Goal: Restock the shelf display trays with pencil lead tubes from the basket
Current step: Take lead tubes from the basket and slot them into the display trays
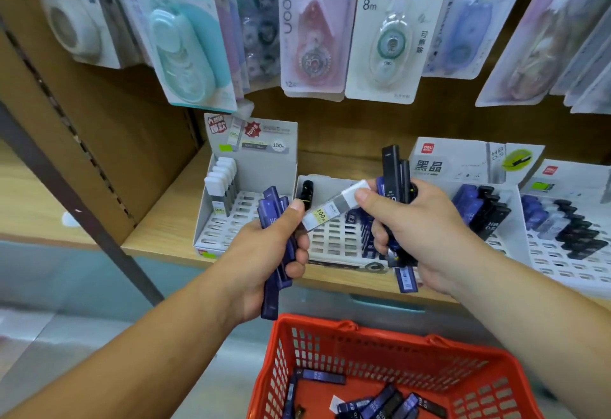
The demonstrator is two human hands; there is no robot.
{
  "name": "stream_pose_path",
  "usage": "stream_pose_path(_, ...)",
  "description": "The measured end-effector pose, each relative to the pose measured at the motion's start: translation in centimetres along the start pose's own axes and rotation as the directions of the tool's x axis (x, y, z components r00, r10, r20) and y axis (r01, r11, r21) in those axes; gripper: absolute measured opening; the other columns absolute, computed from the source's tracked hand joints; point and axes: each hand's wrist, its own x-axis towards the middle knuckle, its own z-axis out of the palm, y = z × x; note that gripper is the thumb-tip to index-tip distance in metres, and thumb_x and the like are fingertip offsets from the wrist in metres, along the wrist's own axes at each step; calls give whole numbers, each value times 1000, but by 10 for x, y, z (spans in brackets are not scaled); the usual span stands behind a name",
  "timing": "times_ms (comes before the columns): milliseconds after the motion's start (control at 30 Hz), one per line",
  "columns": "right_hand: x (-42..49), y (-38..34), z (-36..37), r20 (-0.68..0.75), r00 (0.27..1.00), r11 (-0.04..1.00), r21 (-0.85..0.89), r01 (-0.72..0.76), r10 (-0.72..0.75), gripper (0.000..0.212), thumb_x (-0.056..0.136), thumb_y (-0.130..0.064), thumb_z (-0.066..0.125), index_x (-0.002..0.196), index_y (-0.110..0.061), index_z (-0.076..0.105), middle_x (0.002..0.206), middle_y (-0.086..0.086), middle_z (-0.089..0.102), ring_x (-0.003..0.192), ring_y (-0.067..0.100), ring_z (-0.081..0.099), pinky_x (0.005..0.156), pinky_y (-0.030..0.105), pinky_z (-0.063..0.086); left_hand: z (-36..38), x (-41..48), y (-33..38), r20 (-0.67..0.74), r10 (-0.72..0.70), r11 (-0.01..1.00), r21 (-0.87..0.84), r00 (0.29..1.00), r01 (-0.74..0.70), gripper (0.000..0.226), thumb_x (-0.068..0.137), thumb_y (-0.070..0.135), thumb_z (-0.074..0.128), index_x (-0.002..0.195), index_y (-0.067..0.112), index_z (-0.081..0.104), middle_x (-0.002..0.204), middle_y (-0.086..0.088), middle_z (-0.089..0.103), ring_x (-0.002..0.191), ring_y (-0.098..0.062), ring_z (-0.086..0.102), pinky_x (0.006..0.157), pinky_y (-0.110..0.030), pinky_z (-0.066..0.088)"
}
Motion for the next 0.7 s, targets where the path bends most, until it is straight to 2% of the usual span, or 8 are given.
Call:
stream_pose_path(100, 10, -11, 27, -10, 991, 979, -155, 130, -133, 2, 92, -28, 77, 92, -27, 75, 61, -4, 61, 58, 16, 56, 59, 34, 51, -15, 0, 2, -49, 26, 998, 59, 998, -23, 34, 100, 42, 65, 97, 9, 61, 74, -8, 58, 52, -15, 47, 44, -24, 38)
stream_pose_path(167, 16, -18, 48, 38, 976, 940, -262, 218, -215, 5, 91, -30, 77, 87, -28, 74, 60, -11, 60, 59, 11, 56, 61, 30, 49, -28, 1, 3, -107, 60, 991, 124, 992, -47, 32, 101, 41, 64, 95, 10, 60, 72, -8, 58, 50, -15, 47, 44, -25, 39)
stream_pose_path(267, 23, -27, 79, 124, 952, 893, -330, 305, -279, 6, 92, -29, 76, 89, -25, 72, 67, -15, 60, 57, -1, 54, 58, 15, 41, -54, 2, 5, -229, 141, 982, 153, 963, -107, 25, 102, 34, 66, 96, 10, 60, 69, -8, 55, 52, -16, 46, 43, -27, 40)
stream_pose_path(400, 32, -30, 125, 178, 917, 843, -362, 397, -356, 13, 92, -24, 77, 95, -31, 66, 81, -22, 61, 74, -7, 57, 65, 8, 39, -98, 5, 2, -394, 228, 951, 285, 890, -117, 18, 102, 27, 63, 95, 12, 59, 66, -8, 51, 51, -17, 44, 46, -30, 40)
stream_pose_path(533, 44, -17, 163, 173, 914, 806, -430, 406, -368, 13, 91, -24, 78, 94, -29, 66, 86, -16, 64, 81, 0, 61, 68, 18, 45, -124, 7, -3, -418, 202, 956, 281, 886, -85, 15, 102, 23, 62, 94, 12, 58, 69, -11, 49, 47, -15, 42, 42, -25, 34)
stream_pose_path(633, 50, -8, 178, 180, 921, 788, -476, 389, -346, 13, 91, -25, 77, 93, -29, 66, 87, -14, 65, 84, 7, 62, 74, 29, 50, -132, 8, -4, -379, 173, 969, 230, 909, -88, 16, 102, 26, 63, 94, 12, 59, 69, -9, 51, 47, -15, 42, 43, -24, 33)
stream_pose_path(700, 51, -6, 181, 193, 920, 769, -506, 392, -342, 12, 93, -25, 76, 96, -29, 65, 88, -14, 63, 84, 6, 61, 75, 29, 48, -134, 8, -4, -333, 159, 976, 197, 930, -96, 19, 102, 27, 63, 93, 11, 59, 64, -6, 53, 46, -15, 44, 42, -25, 33)
